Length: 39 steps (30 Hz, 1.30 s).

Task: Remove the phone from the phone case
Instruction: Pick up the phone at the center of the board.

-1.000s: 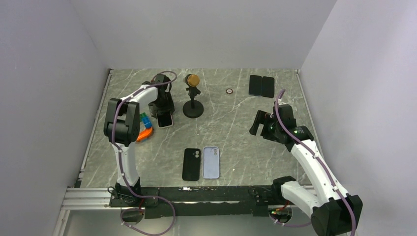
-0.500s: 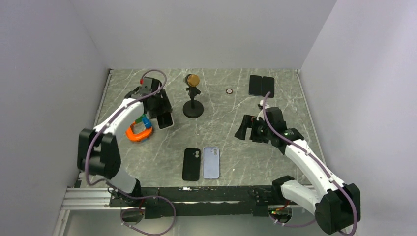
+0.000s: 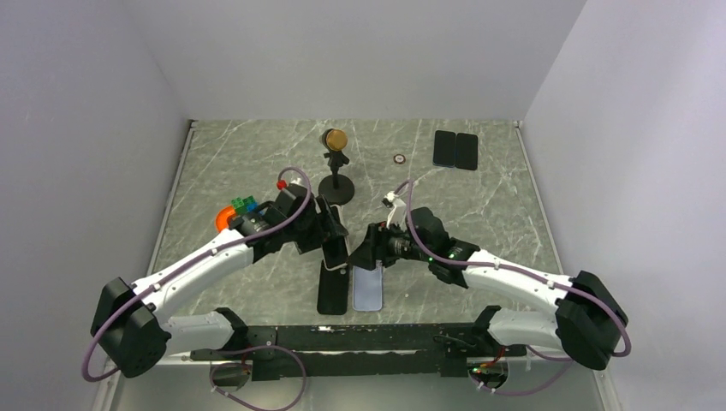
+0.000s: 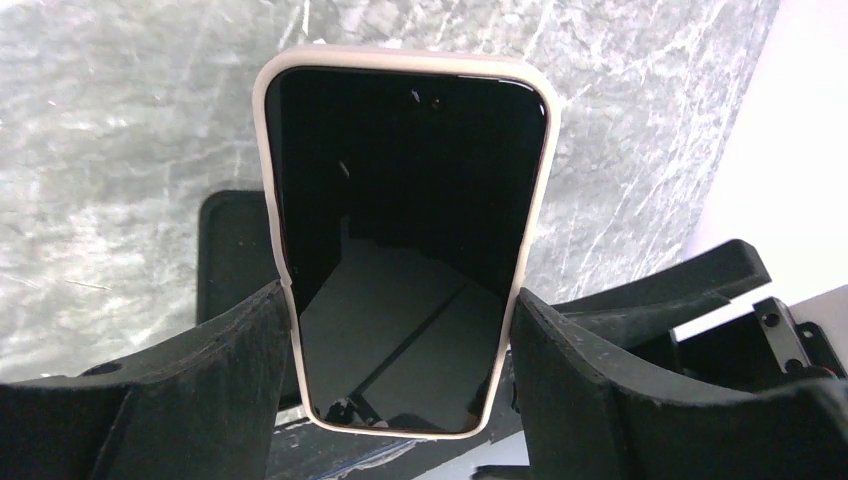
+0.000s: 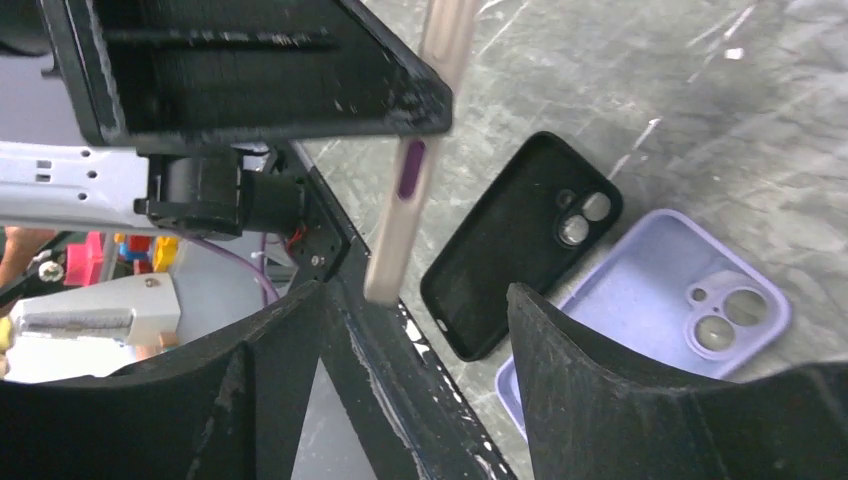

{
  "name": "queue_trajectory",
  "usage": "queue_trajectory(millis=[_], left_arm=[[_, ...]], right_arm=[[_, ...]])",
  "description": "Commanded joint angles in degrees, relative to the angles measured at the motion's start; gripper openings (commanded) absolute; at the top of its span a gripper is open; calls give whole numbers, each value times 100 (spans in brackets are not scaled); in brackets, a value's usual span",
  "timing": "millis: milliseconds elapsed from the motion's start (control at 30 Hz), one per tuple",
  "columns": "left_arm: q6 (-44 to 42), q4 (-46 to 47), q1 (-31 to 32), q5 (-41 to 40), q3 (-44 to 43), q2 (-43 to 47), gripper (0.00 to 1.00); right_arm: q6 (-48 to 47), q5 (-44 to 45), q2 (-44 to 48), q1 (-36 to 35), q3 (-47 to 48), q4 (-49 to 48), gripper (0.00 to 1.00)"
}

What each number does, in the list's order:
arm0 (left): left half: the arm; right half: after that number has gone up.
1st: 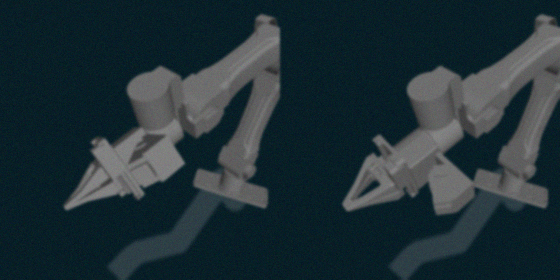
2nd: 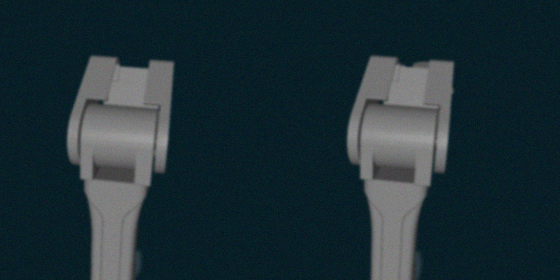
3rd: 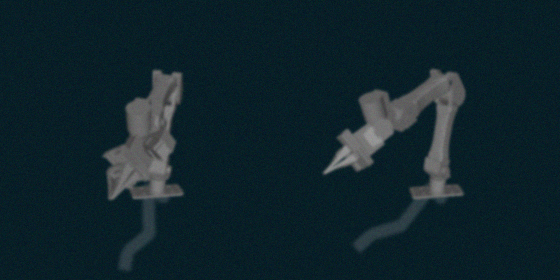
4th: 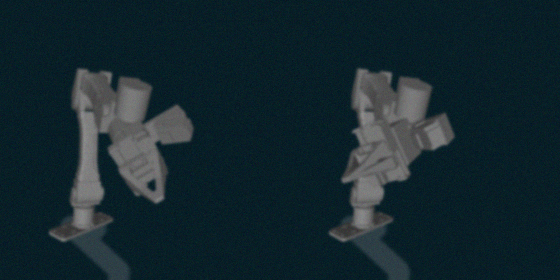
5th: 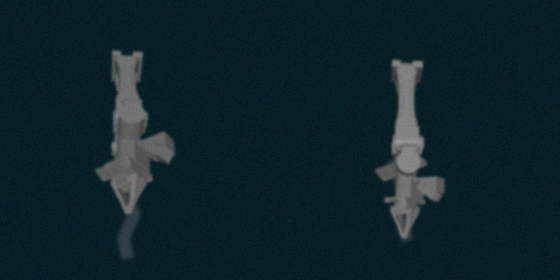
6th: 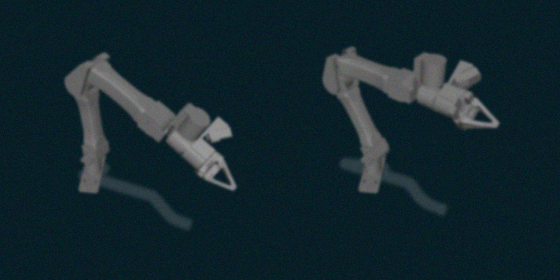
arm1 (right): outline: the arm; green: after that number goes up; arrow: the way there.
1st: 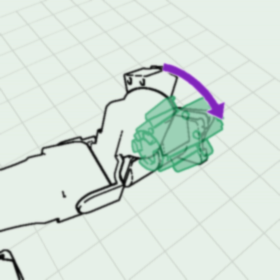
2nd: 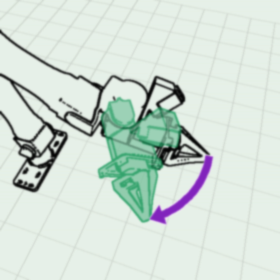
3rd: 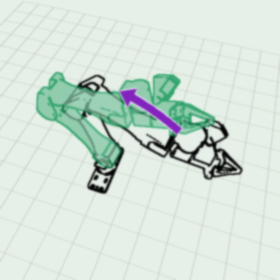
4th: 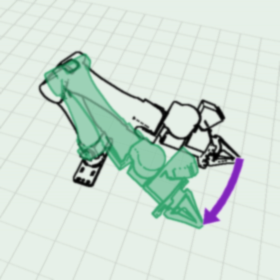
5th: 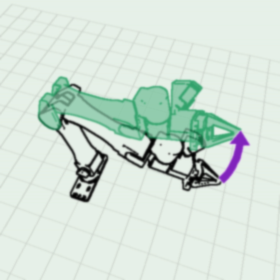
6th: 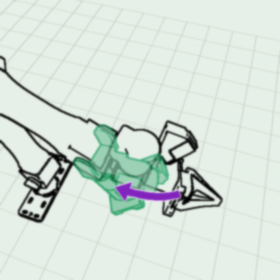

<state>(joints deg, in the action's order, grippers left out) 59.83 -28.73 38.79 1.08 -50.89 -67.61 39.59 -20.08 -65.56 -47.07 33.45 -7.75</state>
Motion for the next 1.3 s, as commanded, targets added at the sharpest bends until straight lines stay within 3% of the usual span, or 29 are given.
queue_trajectory(millis=[0, 200, 400, 600, 700, 733, 800, 833, 867, 900, 933, 967, 1033, 1067, 1267], left_arm=[[820, 351, 462, -623, -67, 195, 0], [684, 27, 642, -912, -271, 145, 0], [283, -388, 742, -1013, -660, 84, 0], [370, 75, 874, -637, -483, 184, 0], [411, -5, 913, -682, -520, 184, 0], [368, -10, 912, -694, -542, 204, 0], [301, -49, 914, -737, -577, 242, 0], [245, -49, 917, -756, -594, 271, 0], [182, -45, 909, -775, -591, 309, 6], [120, -81, 896, -813, -605, 356, 21], [73, -118, 883, -849, -607, 419, 46], [30, -131, 865, -871, -583, 499, 64], [-124, 65, 800, -860, -424, 764, 92], [-208, 242, 767, -831, -319, 899, 98], [-647, 1247, 311, -110, 428, 1756, 100]], right_arm=[[282, 130, -152, -203, -85, -1037, 68], [257, 61, -300, -239, -128, -1162, 64], [192, -131, -660, -293, 6, -1230, 54], [84, -43, -937, -303, 259, -985, 53], [114, 26, -932, -306, 313, -1007, 39], [118, 12, -883, -301, 293, -1051, 30], [150, -117, -780, -308, 190, -1263, 0], [188, -198, -710, -299, 79, -1408, 0], [215, -273, -631, -297, -7, -1565, 0], [260, -319, -551, -294, -100, -1687, 0], [323, -340, -440, -281, -186, -1787, 0], [407, -351, -330, -249, -291, -1906, 0], [601, -481, -114, -159, -473, -2171, 0], [711, -552, -12, -106, -553, -2270, 0], [1360, -1245, 709, 531, -951, -2835, 0]])
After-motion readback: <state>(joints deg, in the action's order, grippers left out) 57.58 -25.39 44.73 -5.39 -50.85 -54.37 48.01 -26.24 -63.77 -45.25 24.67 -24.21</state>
